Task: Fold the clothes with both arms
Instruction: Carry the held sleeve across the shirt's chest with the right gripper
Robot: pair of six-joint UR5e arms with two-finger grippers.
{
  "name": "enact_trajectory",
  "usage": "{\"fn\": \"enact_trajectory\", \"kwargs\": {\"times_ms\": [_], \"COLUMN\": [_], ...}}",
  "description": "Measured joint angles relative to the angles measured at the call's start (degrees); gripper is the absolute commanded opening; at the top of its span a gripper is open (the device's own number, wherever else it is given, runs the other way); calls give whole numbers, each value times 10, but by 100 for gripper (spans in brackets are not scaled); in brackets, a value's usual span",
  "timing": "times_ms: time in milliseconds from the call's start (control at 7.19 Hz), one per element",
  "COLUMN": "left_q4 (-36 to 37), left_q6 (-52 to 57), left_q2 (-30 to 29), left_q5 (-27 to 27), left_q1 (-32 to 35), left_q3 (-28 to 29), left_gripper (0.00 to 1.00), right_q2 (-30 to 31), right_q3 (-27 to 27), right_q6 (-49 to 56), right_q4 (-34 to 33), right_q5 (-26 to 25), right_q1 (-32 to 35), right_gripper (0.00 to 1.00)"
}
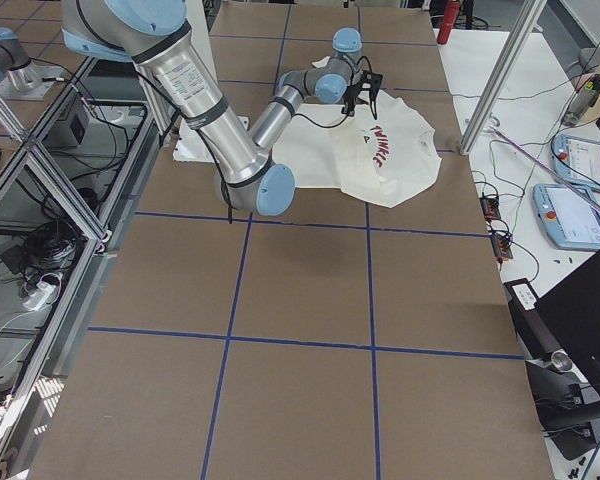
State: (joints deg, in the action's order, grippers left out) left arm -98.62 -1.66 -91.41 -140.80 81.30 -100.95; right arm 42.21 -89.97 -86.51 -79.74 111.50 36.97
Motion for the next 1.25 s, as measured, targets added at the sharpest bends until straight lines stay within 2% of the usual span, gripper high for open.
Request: {"fn": "enact_trajectory", "kwargs": {"times_ms": [417, 696, 835, 974, 1113, 1252], "left_q4": [0, 0, 0, 0, -4, -15], "left_q6": [0, 0, 0, 0, -1, -14], "left_q2": [0, -1, -1, -2, -4, -7], "left_q5": [0, 0, 0, 0, -1, -1], "left_q1": [0, 0, 0, -1, -1, -5], "left_q3": [0, 0, 0, 0, -2, -4], "left_gripper": [100, 100, 100, 100, 100, 100], "right_q2": [-148, -181, -185, -191, -204, -220], "right_q3": [208, 280, 300, 319, 343, 369], "right_q6": [-7, -7, -7, -7, -8, -9], "right_q4": [87, 134, 153, 165, 173, 182], "right_q5": [-87, -125, -135, -143, -149, -154], "right_q1": [-76, -103, -110, -114, -116, -117], "right_gripper": [0, 0, 21, 34, 38, 57]}}
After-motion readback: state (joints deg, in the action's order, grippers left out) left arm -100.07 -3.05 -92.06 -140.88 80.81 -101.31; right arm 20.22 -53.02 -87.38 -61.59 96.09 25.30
